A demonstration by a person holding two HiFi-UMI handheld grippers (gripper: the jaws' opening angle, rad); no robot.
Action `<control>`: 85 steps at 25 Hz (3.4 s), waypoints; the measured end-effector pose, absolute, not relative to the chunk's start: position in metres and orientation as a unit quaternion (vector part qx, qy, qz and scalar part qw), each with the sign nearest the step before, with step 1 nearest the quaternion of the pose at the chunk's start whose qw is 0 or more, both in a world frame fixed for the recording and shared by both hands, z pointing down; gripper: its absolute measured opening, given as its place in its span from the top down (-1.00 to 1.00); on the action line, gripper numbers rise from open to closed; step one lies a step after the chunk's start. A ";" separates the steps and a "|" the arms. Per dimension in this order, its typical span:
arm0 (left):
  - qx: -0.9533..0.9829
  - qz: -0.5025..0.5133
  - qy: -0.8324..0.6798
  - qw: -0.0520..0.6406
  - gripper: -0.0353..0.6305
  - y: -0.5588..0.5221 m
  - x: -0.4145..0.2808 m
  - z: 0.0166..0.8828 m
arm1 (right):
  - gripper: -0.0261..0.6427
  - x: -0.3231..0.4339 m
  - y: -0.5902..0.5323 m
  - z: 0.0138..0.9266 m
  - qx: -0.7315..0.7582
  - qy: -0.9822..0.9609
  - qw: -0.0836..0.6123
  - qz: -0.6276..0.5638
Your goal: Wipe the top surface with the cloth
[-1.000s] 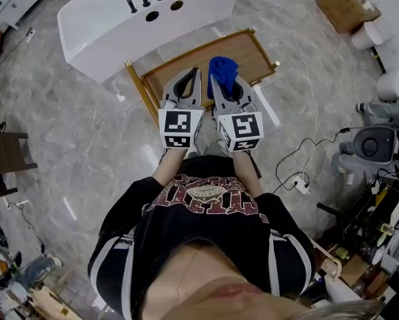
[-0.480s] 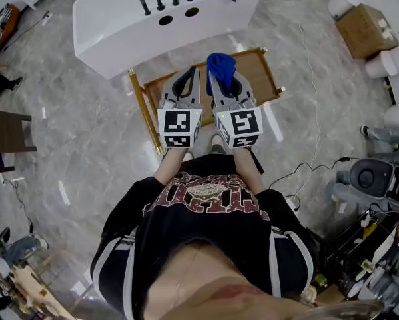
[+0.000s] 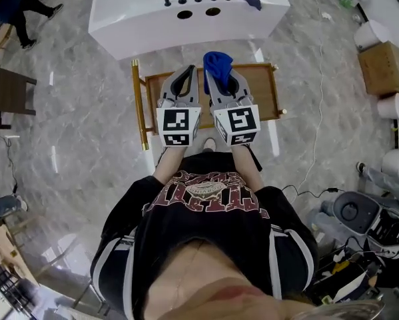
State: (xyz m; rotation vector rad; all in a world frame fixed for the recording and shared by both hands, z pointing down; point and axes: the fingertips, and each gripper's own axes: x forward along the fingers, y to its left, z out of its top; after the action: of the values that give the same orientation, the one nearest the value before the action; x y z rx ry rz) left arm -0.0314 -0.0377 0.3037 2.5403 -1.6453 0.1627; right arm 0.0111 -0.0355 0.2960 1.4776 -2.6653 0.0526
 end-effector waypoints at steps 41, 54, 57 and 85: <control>0.816 0.097 -0.550 0.149 0.76 -0.115 -0.197 0.397 | 0.75 -0.141 -0.125 0.383 0.475 -0.867 0.125 0.079; 0.766 0.115 -0.604 0.188 0.76 -0.122 -0.179 0.448 | 0.75 -0.125 -0.140 0.427 0.406 -0.894 0.161 0.098; 0.748 0.119 -0.622 0.198 0.76 -0.119 -0.167 0.461 | 0.75 -0.112 -0.141 0.441 0.383 -0.902 0.168 0.108; 0.656 0.259 -0.619 0.346 0.75 -0.041 -0.192 0.651 | 0.75 -0.220 -0.142 0.619 0.230 -0.911 0.286 0.187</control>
State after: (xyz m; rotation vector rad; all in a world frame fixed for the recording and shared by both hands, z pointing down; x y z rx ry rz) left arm -0.1916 -0.0410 0.6512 1.7022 -1.6066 0.6712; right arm -0.2197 -0.1422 0.6187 0.6138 -2.4350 0.5006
